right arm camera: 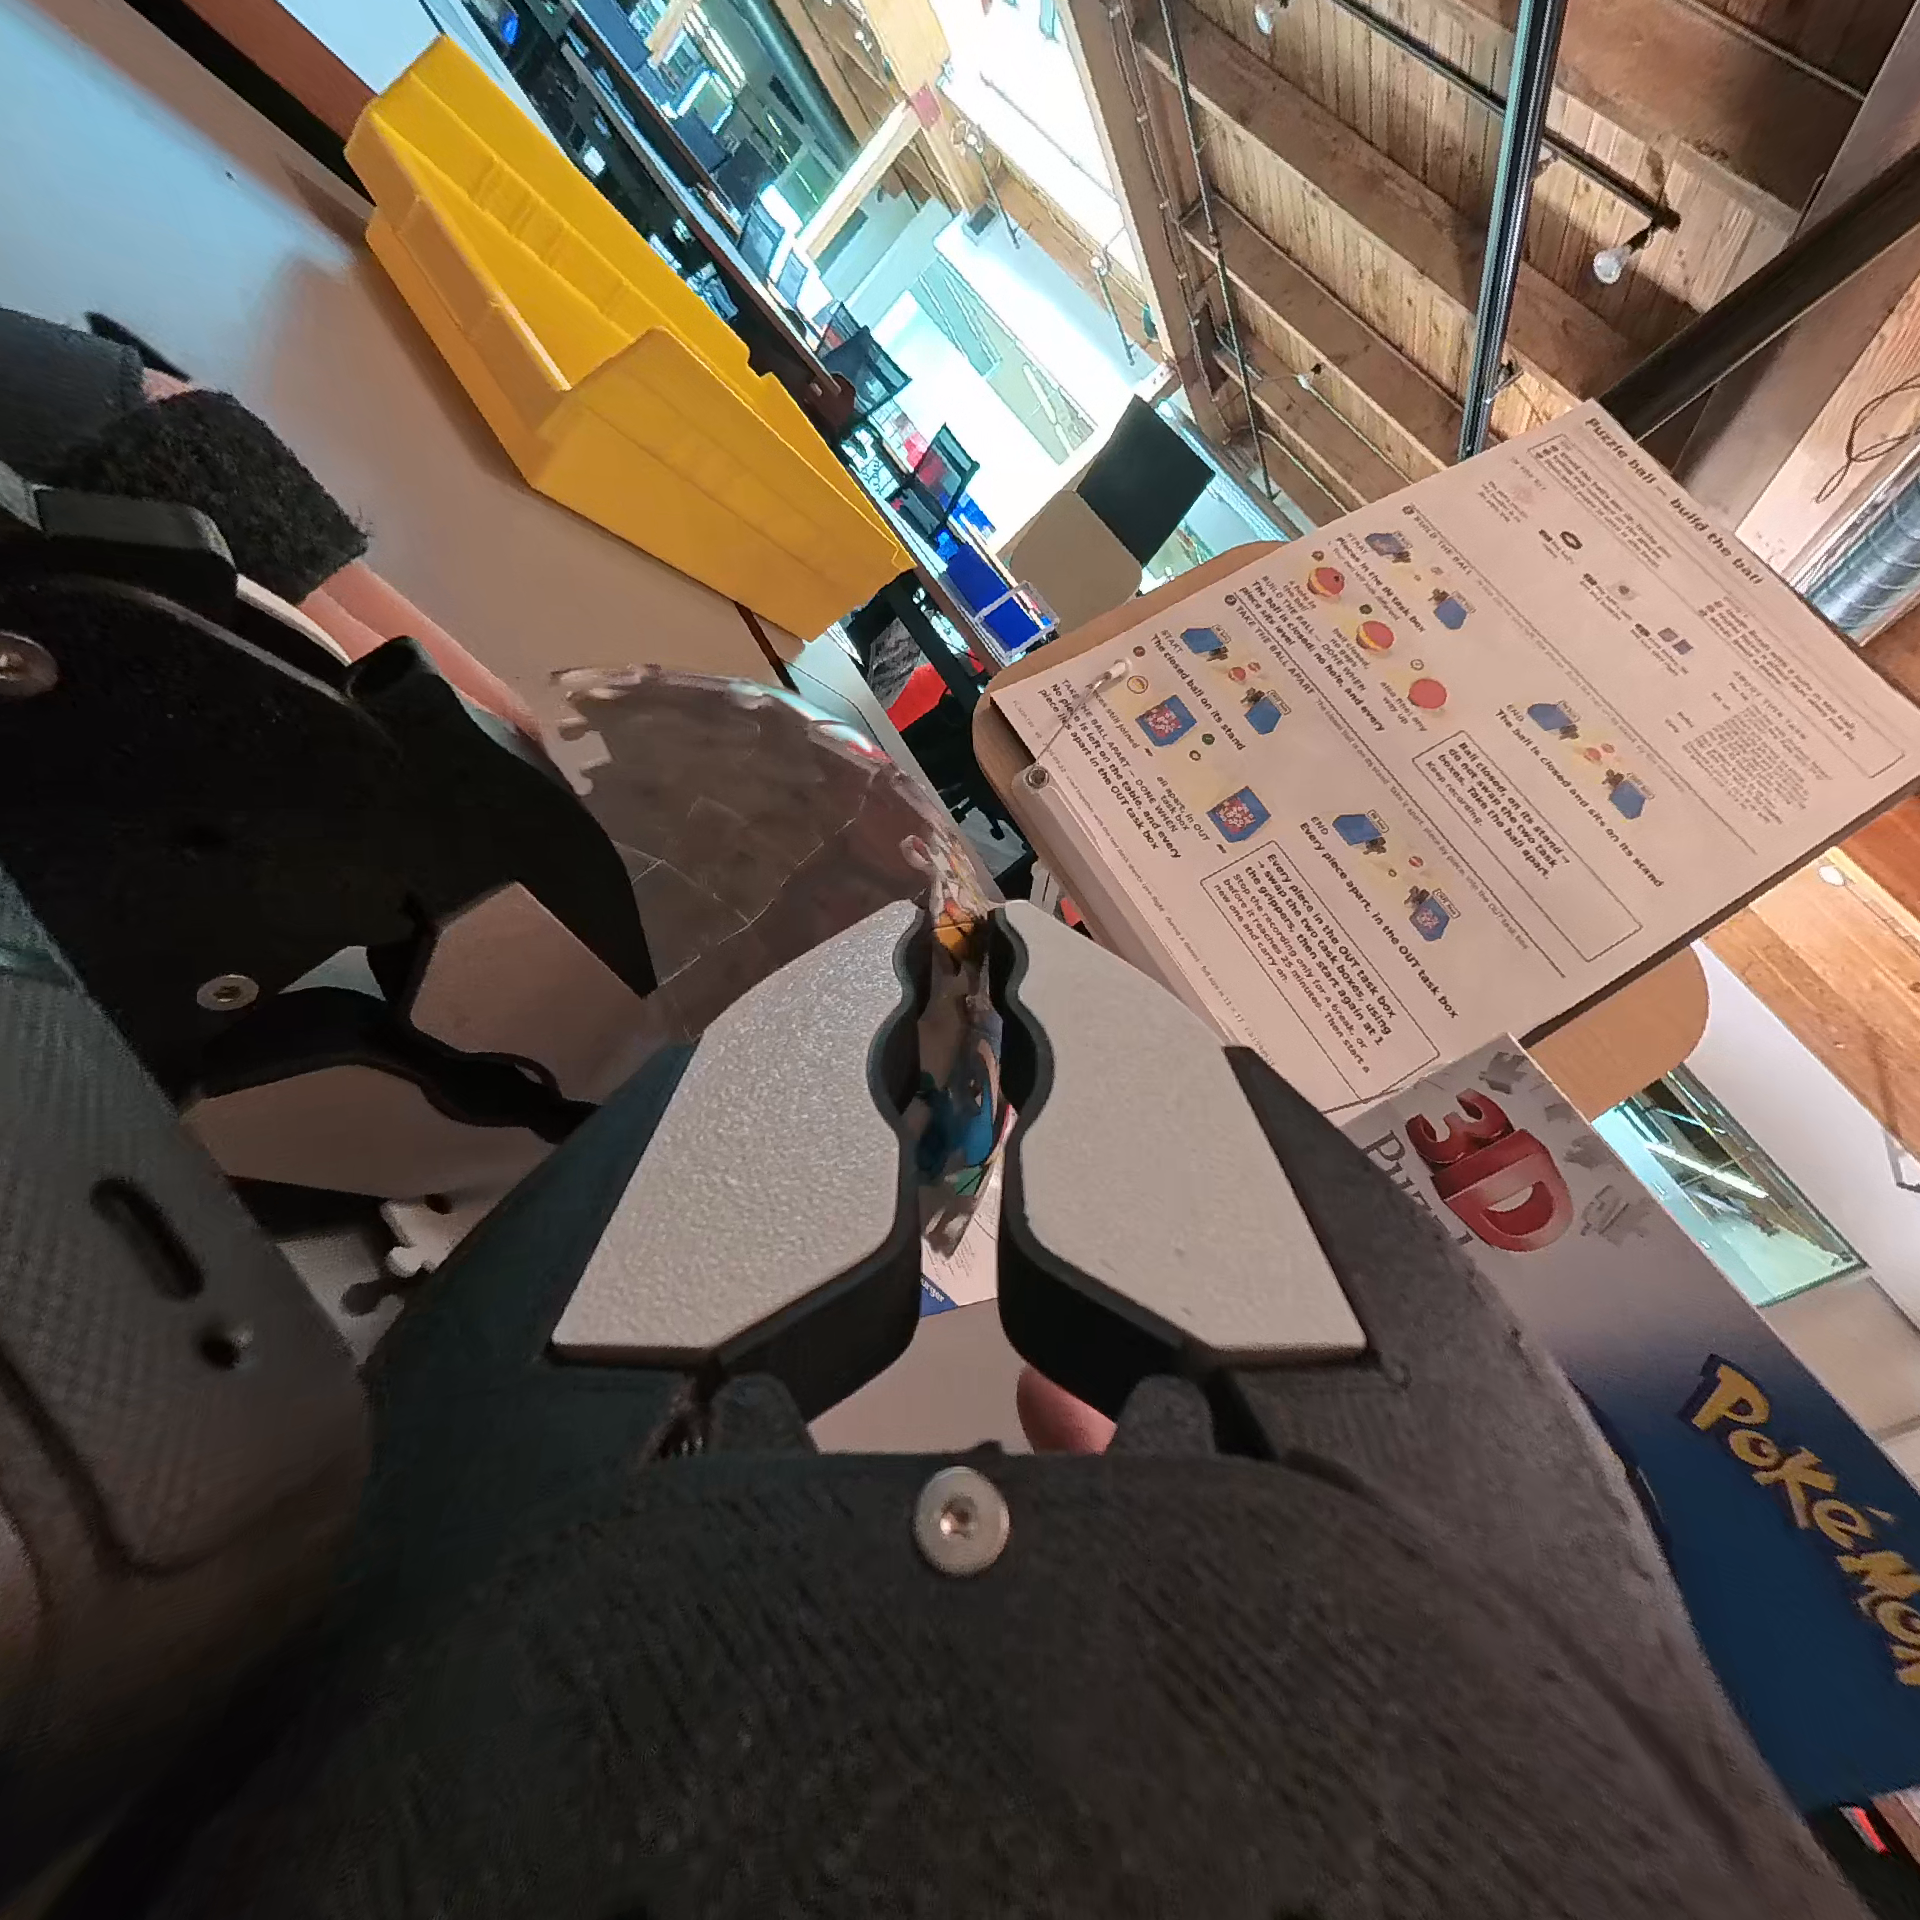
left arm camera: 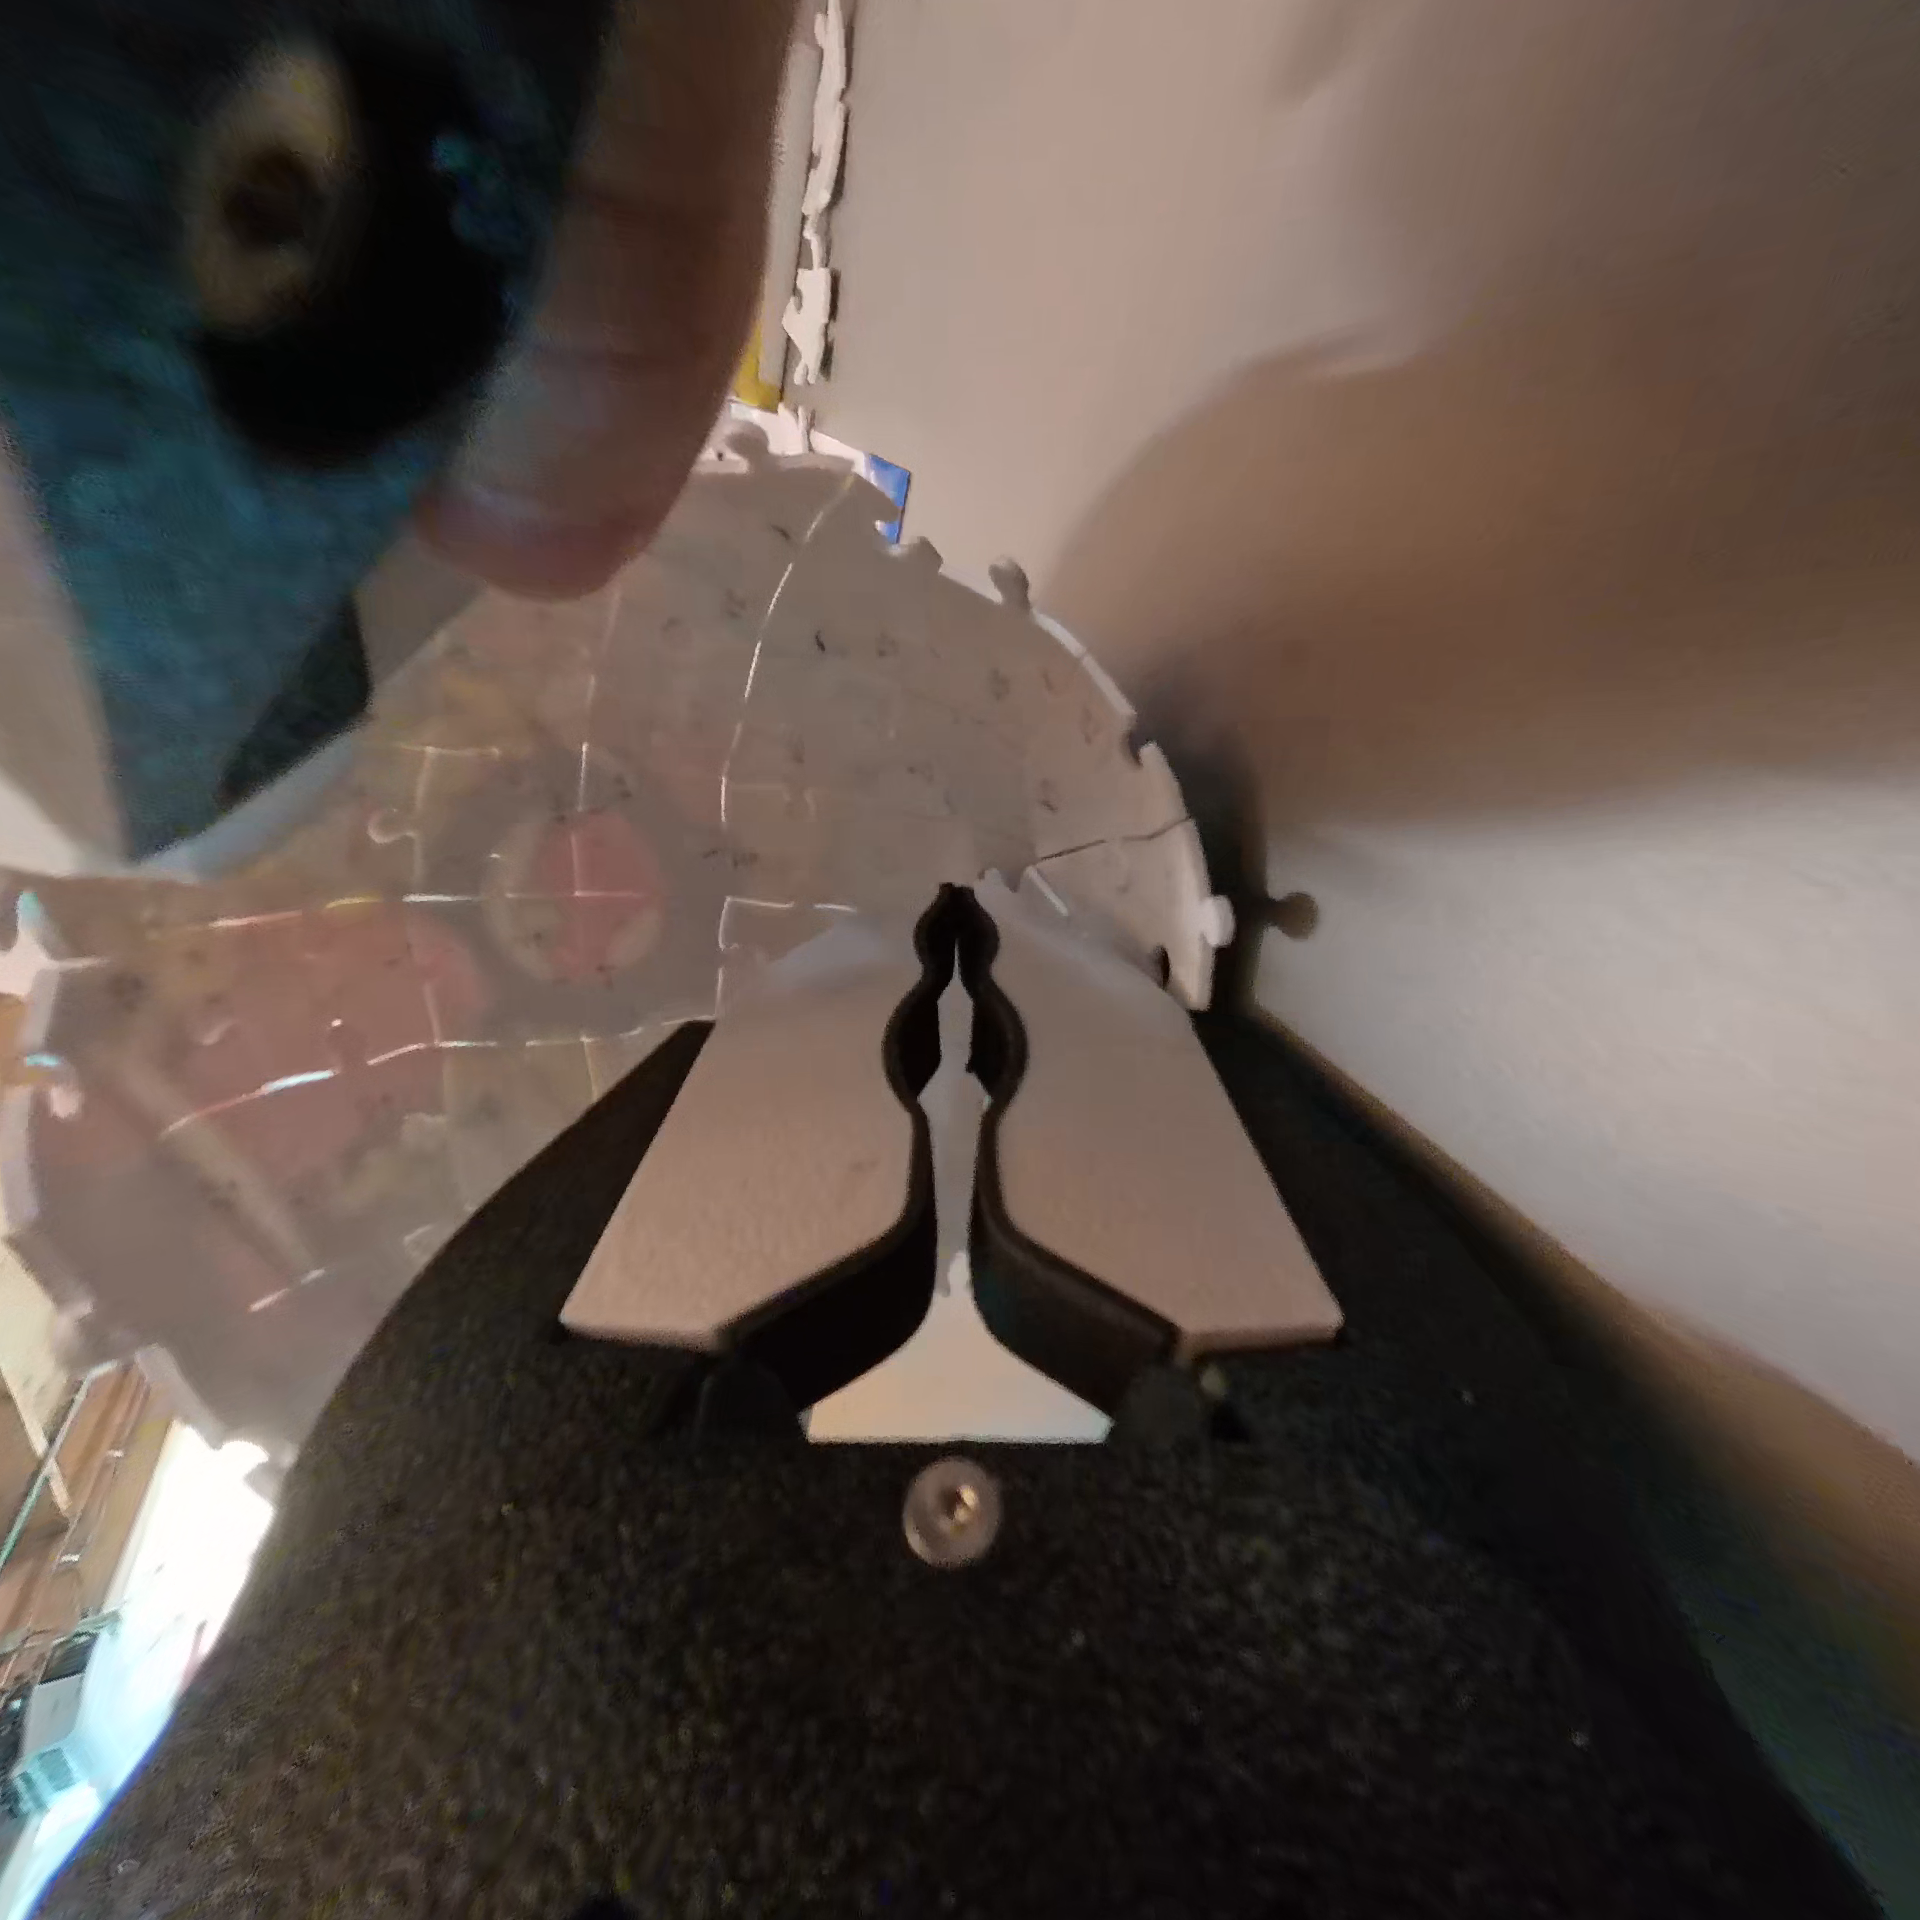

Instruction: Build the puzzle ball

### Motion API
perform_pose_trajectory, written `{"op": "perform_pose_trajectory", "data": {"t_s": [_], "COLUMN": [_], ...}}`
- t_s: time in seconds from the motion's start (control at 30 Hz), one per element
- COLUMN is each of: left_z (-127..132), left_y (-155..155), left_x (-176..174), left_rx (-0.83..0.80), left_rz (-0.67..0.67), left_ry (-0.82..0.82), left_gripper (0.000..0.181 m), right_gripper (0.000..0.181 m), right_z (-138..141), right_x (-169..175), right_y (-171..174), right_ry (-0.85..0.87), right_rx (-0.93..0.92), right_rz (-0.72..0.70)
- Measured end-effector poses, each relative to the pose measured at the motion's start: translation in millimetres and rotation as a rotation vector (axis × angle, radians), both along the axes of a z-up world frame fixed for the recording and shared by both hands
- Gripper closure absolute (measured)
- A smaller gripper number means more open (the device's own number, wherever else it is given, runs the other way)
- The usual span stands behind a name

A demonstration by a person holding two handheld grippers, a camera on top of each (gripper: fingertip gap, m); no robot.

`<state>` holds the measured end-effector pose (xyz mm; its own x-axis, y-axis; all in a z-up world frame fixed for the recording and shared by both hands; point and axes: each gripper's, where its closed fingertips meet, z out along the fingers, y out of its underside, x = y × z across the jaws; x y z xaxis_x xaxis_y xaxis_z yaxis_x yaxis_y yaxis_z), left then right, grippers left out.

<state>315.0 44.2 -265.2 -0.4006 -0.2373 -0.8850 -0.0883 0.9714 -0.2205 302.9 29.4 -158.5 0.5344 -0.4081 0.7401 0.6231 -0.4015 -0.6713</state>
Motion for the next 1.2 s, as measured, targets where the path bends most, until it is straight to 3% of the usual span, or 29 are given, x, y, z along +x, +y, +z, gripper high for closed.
{"op": "perform_pose_trajectory", "data": {"t_s": [0.37, 0.47, 0.67, 1.0, 1.2], "left_z": [-1.3, 8.2, 29.0, 38.1, 28.7], "left_y": [1.3, 2.9, 11.4, 20.7, 44.1], "left_x": [0.8, 0.3, -16.7, -44.8, -49.7], "left_rx": [-0.063, -0.086, -0.092, -0.099, -0.089], "left_rz": [0.024, 0.022, -0.018, -0.12, -0.072], "left_ry": [0.025, -0.051, -0.181, -0.233, -0.18], "left_gripper": [0.181, 0.181, 0.181, 0.181, 0.181], "right_gripper": [0.172, 0.172, 0.173, 0.173, 0.173], "right_z": [0.2, 0.6, -0.3, 0.2, 0.4], "right_x": [2.3, 4.2, 6.8, 2.4, -0.9], "right_y": [1.8, 0.1, -2.3, 2.4, 4.7], "right_ry": [-0.028, -0.027, -0.016, -0.048, -0.057], "right_rx": [-0.003, 0.0, 0.009, -0.013, -0.019], "right_rz": [-0.012, -0.025, -0.032, -0.032, -0.015]}}
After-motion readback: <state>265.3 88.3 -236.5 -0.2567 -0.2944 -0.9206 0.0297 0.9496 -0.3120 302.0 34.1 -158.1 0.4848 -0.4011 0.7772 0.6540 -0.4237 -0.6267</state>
